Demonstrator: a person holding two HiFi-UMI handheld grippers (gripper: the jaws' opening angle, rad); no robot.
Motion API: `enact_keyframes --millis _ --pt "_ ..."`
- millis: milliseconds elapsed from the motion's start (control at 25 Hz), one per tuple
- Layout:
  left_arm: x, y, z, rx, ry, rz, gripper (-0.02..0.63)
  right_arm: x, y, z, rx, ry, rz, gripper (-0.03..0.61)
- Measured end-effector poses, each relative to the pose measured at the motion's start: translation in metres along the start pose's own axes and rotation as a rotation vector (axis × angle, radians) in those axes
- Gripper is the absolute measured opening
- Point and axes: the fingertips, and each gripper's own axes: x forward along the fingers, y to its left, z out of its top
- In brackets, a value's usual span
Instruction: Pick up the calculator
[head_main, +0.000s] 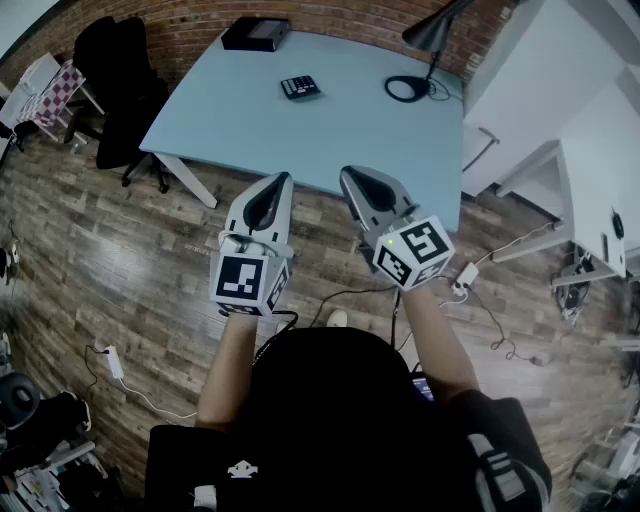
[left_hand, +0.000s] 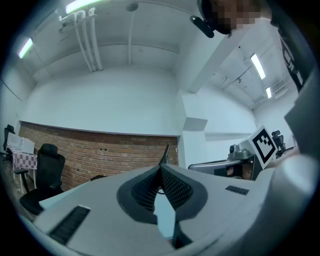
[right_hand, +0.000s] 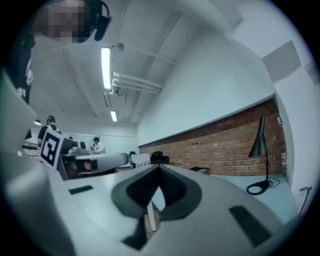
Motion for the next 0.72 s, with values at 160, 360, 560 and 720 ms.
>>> enact_keyframes --millis 160,360,560,720 --pt "0.004 -0.002 -0.001 -0.004 0.003 0.015 0.008 0.000 -0.007 -0.005 -0.007 0.011 0.001 0.003" --pt "0.012 -0.010 -0.003 0.000 0.010 0.015 0.008 -0.005 -0.013 -0.005 -0.009 0.009 0.011 0.003" --pt "0.021 -0.021 -0.007 0.002 0.019 0.020 0.008 -0.013 -0.023 -0.005 -0.002 0.008 0.020 0.003" --pt "0.026 -0.029 -0.010 0.001 0.022 0.027 0.008 -0.019 -0.032 -0.006 0.002 0.005 0.026 0.003"
